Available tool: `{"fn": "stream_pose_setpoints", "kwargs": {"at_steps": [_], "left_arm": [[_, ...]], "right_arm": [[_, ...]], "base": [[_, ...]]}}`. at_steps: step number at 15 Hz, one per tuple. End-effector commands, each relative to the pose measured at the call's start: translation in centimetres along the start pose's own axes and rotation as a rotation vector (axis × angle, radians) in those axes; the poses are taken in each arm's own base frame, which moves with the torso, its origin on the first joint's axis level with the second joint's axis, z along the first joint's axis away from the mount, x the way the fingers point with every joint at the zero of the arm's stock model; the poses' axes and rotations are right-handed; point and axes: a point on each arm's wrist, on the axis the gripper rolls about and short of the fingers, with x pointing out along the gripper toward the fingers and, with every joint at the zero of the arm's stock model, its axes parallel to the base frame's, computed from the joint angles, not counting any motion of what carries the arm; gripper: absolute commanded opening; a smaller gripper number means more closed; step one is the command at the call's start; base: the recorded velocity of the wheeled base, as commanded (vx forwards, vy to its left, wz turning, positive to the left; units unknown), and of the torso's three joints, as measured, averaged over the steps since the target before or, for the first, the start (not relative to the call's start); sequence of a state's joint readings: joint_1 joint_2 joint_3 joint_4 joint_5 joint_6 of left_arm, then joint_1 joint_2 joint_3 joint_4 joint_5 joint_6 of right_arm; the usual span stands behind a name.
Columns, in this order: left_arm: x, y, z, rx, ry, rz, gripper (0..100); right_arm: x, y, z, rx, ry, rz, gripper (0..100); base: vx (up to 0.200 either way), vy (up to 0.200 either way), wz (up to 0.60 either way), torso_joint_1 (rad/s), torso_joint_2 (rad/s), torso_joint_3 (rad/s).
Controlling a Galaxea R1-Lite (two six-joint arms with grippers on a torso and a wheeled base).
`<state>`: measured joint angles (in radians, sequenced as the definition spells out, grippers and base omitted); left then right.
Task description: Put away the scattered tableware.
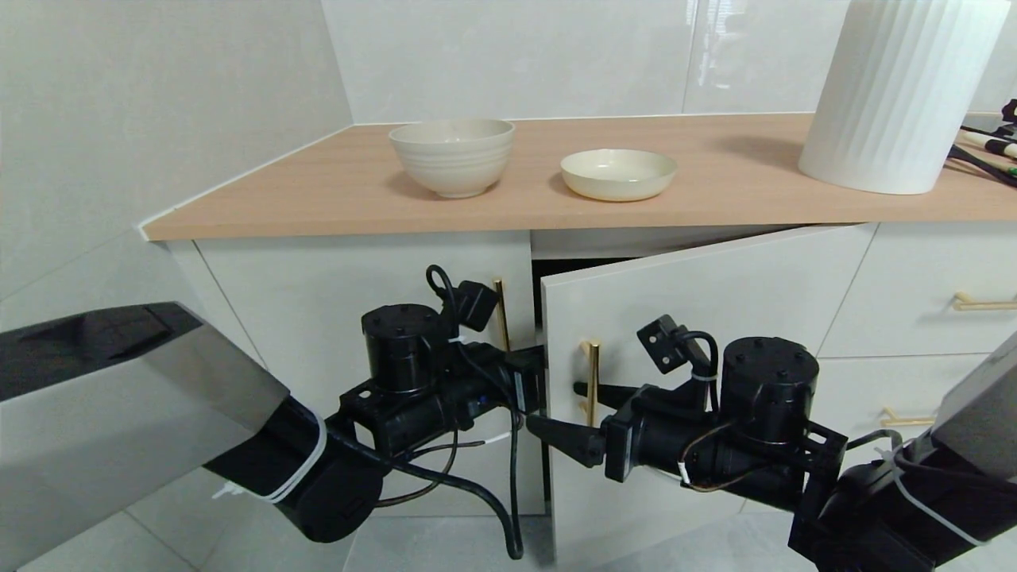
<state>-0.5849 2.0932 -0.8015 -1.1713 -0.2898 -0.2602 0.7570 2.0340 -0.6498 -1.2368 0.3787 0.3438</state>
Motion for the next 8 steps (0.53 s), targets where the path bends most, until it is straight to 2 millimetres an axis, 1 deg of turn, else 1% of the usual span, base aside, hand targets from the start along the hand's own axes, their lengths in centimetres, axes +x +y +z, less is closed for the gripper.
{"fn": "stream_pose_setpoints", "kwargs": {"at_steps": [1,5,8], "left_arm": [[0.89,-0.45,-0.27,0.003,0.001,-0.023,0],[1.05,-0.48,-0.29,0.006,-0.005,-0.031,0],[1.19,-0.85,-0.17,0.012,-0.021,-0.045,0]], "right_arm": [[0.43,0.81,-0.4,-0.005,0.005,0.017,100],[0.41,0.85,-0.25,-0.01,-0.009,0.012,100],[0.34,0.57,-0.05,-0.013,-0.035,-0.024,100]], "base": [[0.0,0.0,0.0,0.0,0.0,0.0],[0.0,0.0,0.0,0.0,0.0,0.0],[0.0,0.0,0.0,0.0,0.0,0.0]]}}
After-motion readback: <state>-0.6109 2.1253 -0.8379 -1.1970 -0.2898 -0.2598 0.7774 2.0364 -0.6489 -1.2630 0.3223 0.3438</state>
